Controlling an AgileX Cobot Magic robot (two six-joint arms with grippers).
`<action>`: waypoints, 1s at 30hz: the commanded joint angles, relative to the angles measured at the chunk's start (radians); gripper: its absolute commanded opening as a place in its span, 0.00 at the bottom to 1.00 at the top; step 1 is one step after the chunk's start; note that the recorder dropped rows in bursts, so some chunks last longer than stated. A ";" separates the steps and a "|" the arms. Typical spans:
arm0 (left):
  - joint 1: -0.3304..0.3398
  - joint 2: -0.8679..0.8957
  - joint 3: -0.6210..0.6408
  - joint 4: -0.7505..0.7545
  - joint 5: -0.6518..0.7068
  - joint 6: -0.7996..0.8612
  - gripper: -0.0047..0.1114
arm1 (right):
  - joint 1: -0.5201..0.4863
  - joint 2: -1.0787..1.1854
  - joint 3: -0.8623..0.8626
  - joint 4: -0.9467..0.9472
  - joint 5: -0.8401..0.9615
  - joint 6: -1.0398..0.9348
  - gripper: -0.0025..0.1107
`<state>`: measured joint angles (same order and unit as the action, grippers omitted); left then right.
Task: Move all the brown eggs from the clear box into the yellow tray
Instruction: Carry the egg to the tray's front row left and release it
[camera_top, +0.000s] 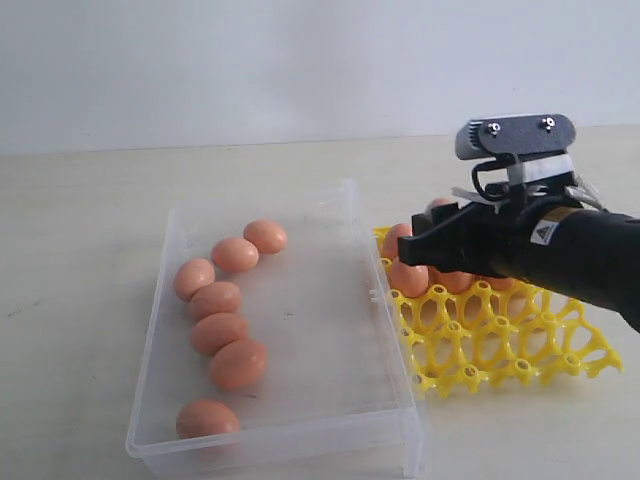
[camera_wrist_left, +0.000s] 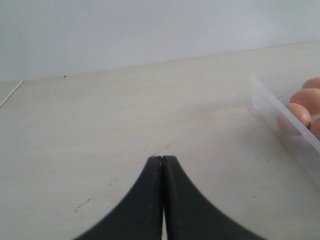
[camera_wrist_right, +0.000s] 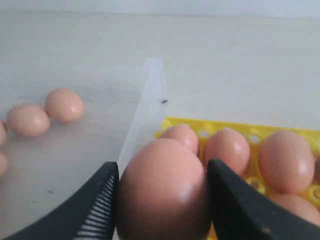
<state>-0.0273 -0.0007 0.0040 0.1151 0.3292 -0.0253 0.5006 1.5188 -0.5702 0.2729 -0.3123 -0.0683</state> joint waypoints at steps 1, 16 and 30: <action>-0.001 0.001 -0.004 0.001 -0.013 -0.006 0.04 | -0.013 0.014 0.030 0.013 -0.040 -0.018 0.10; -0.001 0.001 -0.004 0.001 -0.013 -0.006 0.04 | -0.013 0.076 0.030 0.006 -0.093 0.036 0.40; -0.001 0.001 -0.004 0.001 -0.013 -0.006 0.04 | 0.046 0.161 0.024 -0.019 -0.104 0.046 0.40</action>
<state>-0.0273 -0.0007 0.0040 0.1151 0.3292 -0.0253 0.5454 1.6762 -0.5412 0.2719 -0.3970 -0.0239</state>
